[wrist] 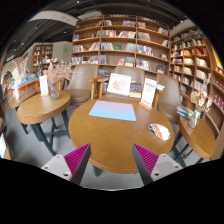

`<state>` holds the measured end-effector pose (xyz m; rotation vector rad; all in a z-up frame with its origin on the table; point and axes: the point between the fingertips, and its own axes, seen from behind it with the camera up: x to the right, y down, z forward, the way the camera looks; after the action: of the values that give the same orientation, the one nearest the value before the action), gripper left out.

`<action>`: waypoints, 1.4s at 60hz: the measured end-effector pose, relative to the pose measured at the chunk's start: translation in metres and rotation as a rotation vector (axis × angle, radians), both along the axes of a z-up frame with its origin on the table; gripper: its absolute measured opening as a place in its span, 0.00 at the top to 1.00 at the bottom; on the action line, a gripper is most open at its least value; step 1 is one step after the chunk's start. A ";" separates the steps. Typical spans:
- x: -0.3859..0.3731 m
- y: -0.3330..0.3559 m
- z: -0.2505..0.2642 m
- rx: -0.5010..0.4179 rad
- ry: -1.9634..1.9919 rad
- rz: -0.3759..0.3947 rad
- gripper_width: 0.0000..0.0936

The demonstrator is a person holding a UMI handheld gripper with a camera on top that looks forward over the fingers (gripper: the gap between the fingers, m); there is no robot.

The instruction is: Arrange mouse

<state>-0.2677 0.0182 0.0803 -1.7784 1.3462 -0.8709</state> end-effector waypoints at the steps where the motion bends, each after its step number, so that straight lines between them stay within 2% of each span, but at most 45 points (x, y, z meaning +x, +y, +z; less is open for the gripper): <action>1: 0.004 -0.009 -0.002 -0.003 0.001 -0.014 0.08; 14: 0.034 -0.109 -0.020 -0.032 0.013 -0.189 0.08; 28: 0.071 -0.181 -0.033 -0.062 0.004 -0.311 0.09; 60: 0.170 -0.233 -0.085 -0.062 0.055 -0.346 0.09; 84: 0.245 -0.248 -0.089 -0.013 0.076 -0.344 0.09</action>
<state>-0.0230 -0.2296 -0.0086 -1.6283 1.7324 -1.0024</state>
